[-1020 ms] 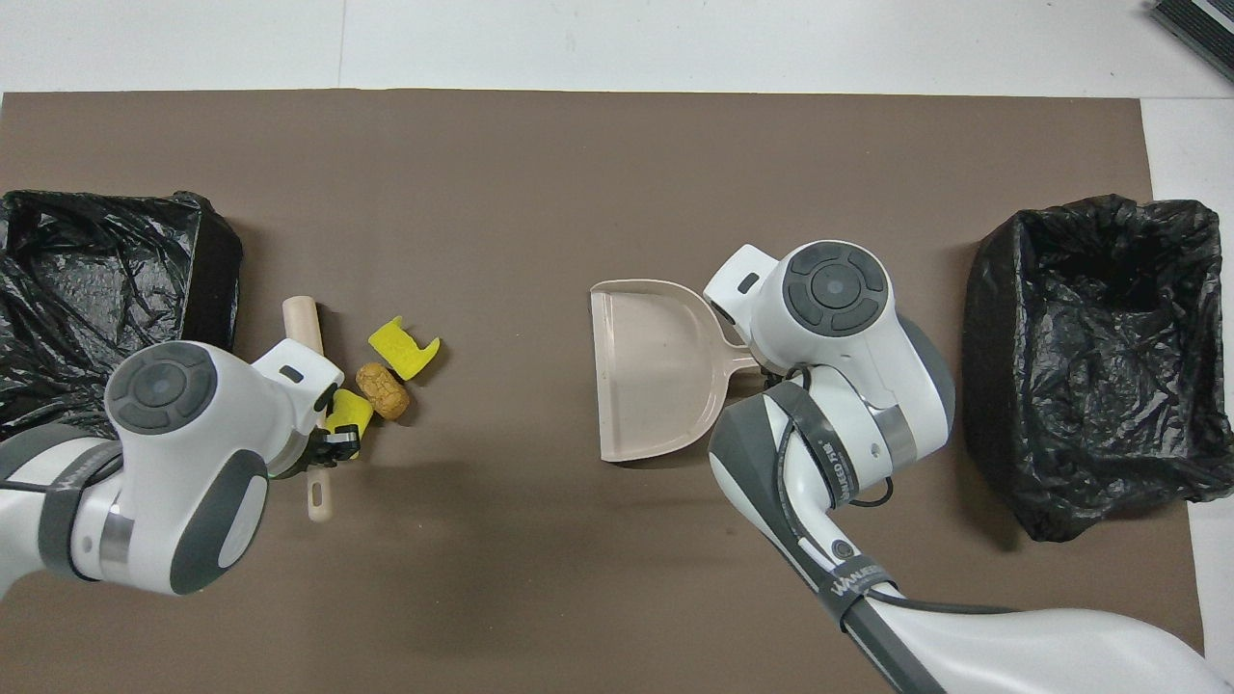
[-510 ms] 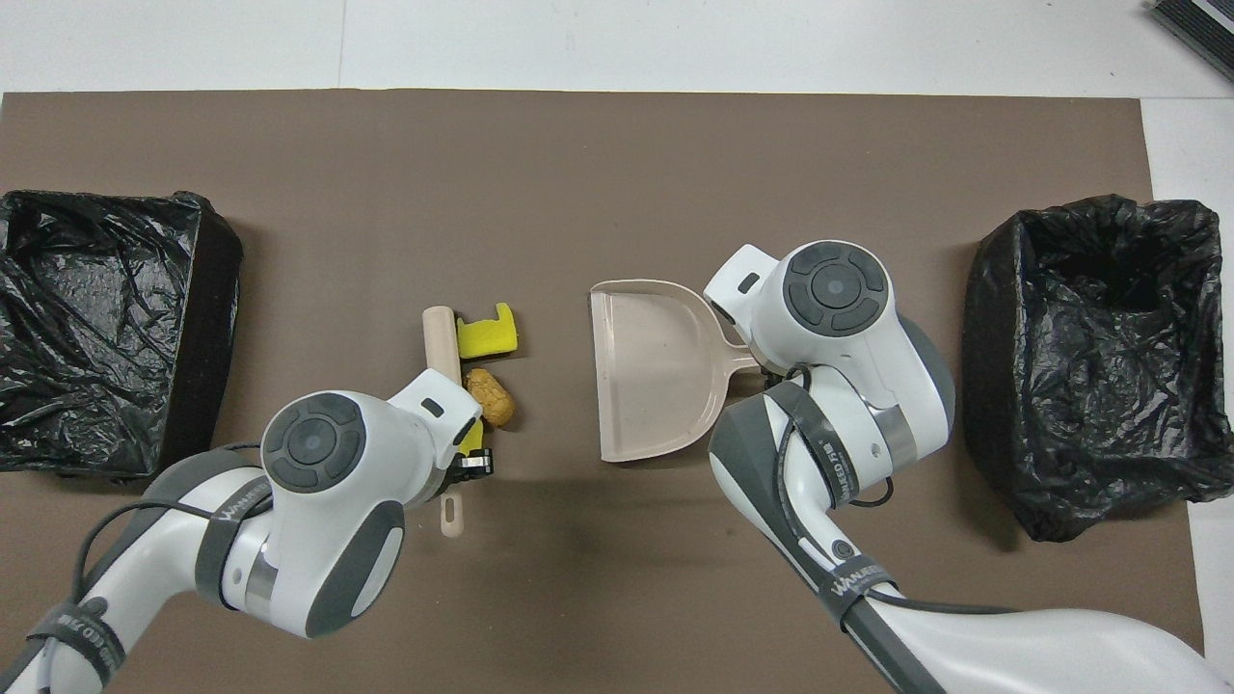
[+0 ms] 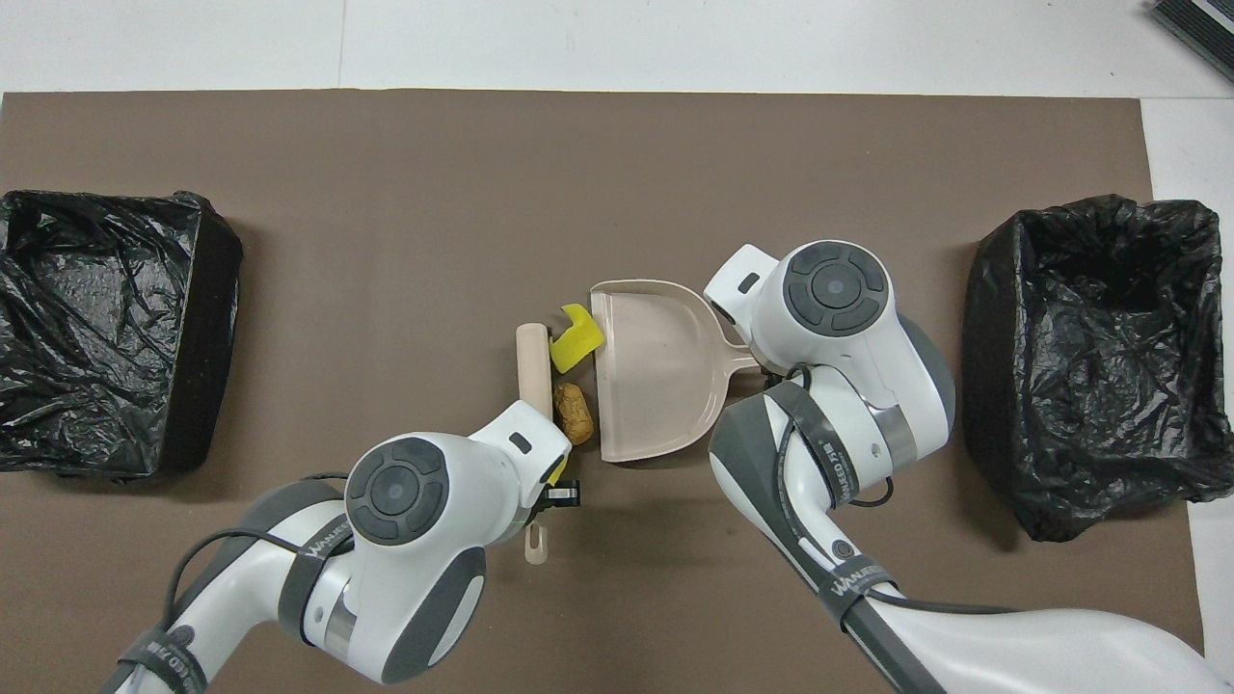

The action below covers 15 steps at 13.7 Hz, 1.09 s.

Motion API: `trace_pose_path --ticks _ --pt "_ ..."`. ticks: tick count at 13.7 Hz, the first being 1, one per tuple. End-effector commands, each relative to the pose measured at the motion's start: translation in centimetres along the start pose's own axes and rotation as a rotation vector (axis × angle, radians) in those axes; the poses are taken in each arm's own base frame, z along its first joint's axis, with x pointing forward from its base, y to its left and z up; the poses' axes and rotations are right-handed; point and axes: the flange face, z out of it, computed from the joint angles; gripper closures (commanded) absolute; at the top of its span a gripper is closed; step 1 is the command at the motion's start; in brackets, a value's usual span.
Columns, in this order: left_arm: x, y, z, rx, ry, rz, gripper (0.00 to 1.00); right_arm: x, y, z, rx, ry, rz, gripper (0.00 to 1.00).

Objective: Sweep and dump trash in bin
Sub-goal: 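Sweep the yellow sponges and cork into the dustpan with the left gripper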

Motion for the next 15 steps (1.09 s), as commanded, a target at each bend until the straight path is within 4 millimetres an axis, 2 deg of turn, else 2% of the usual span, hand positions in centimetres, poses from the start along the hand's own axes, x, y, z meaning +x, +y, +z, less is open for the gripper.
trace_pose_path --ticks 1,3,5,8,9,12,13,14,15 --pt "0.4 2.6 0.9 -0.022 -0.013 0.013 1.00 -0.8 -0.3 -0.3 -0.009 -0.011 -0.024 1.00" --pt "0.9 3.5 -0.4 -0.057 0.008 0.003 1.00 -0.8 -0.3 -0.3 -0.009 -0.011 -0.024 1.00" --pt "1.0 2.8 -4.9 -0.109 0.053 -0.005 1.00 -0.7 -0.4 -0.3 -0.009 -0.011 -0.026 1.00" --pt "2.9 -1.2 -8.9 -0.107 0.027 -0.102 1.00 -0.8 -0.3 -0.3 -0.009 -0.011 -0.024 1.00" --pt "2.5 -2.2 -9.4 -0.076 -0.038 -0.123 1.00 -0.8 -0.3 -0.3 -0.009 -0.011 -0.024 1.00" --pt "0.1 -4.6 -9.1 0.025 -0.157 -0.313 1.00 -0.8 -0.3 -0.3 -0.009 -0.011 -0.024 1.00" --pt "-1.3 -4.6 -8.4 0.041 -0.169 -0.352 1.00 -0.8 -0.3 -0.3 -0.009 -0.011 -0.024 1.00" --pt "-2.2 -4.4 -6.8 0.063 -0.183 -0.360 1.00 -0.8 -0.3 -0.3 -0.009 -0.011 -0.024 1.00" --pt "-3.6 -2.8 -5.0 0.087 -0.197 -0.338 1.00 -0.8 -0.4 -0.3 -0.008 -0.012 -0.024 1.00"
